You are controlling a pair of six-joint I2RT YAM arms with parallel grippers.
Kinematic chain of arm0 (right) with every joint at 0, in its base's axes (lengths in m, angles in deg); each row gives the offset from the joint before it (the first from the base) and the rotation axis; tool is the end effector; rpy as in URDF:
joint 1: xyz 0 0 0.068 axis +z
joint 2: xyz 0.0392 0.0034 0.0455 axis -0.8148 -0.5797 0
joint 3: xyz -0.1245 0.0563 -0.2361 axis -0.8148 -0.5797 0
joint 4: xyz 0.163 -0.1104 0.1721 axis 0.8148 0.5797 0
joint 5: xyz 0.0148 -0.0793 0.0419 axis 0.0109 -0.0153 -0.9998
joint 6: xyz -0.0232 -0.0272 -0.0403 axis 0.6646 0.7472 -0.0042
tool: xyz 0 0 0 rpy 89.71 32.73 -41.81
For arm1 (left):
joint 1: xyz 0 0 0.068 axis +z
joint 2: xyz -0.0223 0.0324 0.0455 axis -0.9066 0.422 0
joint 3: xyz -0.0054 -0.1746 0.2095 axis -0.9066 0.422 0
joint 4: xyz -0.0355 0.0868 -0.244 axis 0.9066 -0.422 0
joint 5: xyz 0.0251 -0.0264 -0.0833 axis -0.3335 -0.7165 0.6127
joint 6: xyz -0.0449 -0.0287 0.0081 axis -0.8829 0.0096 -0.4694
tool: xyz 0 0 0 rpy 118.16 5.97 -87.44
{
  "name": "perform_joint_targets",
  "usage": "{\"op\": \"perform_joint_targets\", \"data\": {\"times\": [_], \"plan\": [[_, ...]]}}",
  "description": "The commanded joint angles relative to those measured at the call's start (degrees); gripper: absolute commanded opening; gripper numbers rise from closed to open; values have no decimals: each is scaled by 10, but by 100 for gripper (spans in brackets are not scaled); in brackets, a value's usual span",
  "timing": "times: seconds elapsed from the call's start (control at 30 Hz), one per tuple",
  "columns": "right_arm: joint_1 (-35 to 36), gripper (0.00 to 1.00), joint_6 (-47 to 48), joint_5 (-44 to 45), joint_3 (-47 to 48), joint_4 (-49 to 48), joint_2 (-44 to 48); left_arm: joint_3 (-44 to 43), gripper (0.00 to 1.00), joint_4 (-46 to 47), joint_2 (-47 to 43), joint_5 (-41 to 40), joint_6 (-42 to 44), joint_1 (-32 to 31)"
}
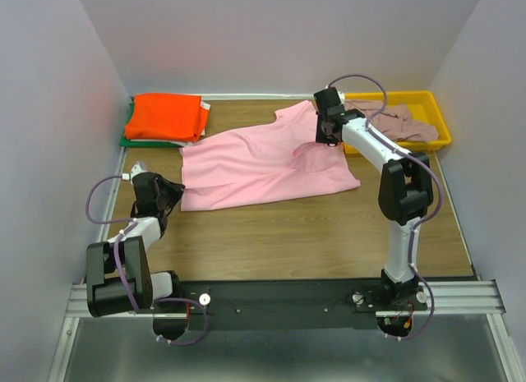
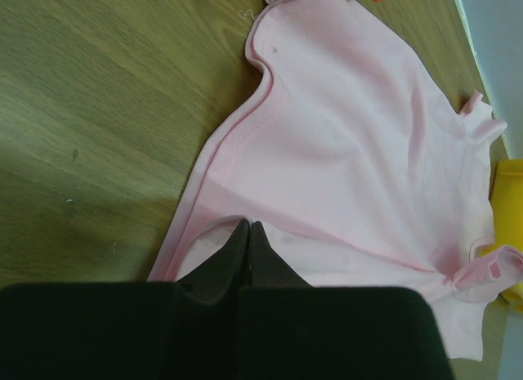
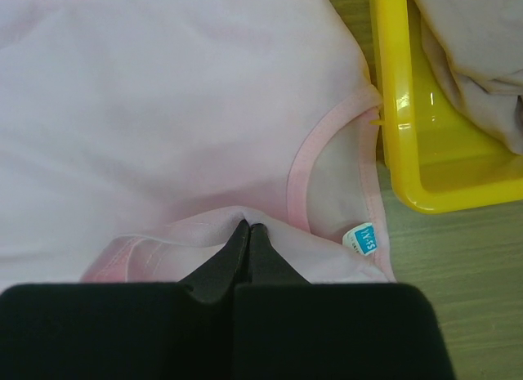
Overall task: Fold and stack the t-shirts
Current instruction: Fold the tshirt
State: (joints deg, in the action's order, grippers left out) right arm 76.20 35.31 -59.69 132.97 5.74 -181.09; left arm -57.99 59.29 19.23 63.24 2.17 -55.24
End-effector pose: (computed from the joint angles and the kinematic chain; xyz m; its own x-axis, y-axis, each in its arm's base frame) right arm 0.4307 0.1593 0.2390 -0.7571 0.0662 -0.6500 0.0926 0.9957 -0.0064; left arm 0.2321 0.0340 0.1597 -0.3056 -0.8024 -0.5126 -0.3821 0.5965 -0.7059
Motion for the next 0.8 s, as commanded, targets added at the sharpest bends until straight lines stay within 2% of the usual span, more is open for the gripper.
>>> {"op": "perform_joint_targets", "data": {"times": [0.0, 0.33, 0.37, 0.4, 0.43, 0.47, 0.5, 0.53, 0.57, 0.6, 0.63, 0.67, 0.77], "plan": [[-3, 0, 7, 22, 22, -2, -18, -26, 0, 17, 34, 17, 28, 6], [-8, 1, 13, 30, 54, -1, -49, -57, 0, 21, 92, 33, 63, 7], [-8, 5, 17, 30, 61, 0, -56, -61, 3, 21, 91, 37, 69, 7], [-10, 14, 21, 29, 77, 1, -59, -64, 6, 21, 88, 39, 75, 7], [-9, 25, 24, 28, 85, 2, -63, -67, 13, 16, 81, 40, 78, 7], [-9, 57, 33, 27, 92, 5, -65, -73, 38, 11, 76, 36, 84, 7], [-9, 69, 39, 24, 100, 5, -66, -76, 48, 6, 70, 33, 87, 6], [-9, 76, 42, 22, 108, 7, -64, -77, 61, -3, 55, 29, 92, 6], [-9, 82, 46, 20, 109, 10, -59, -79, 66, -9, 45, 14, 99, 4], [-10, 84, 52, 15, 100, 10, -44, -78, 73, -24, 25, 4, 104, 2], [-9, 84, 52, 13, 100, 10, -36, -79, 73, -31, 14, -7, 108, 0], [-8, 85, 53, 6, 84, 9, -24, -77, 80, -37, 1, -30, 117, -10], [-8, 85, 47, -37, 34, 8, 22, -72, 83, -57, -46, -74, 129, -42]]}}
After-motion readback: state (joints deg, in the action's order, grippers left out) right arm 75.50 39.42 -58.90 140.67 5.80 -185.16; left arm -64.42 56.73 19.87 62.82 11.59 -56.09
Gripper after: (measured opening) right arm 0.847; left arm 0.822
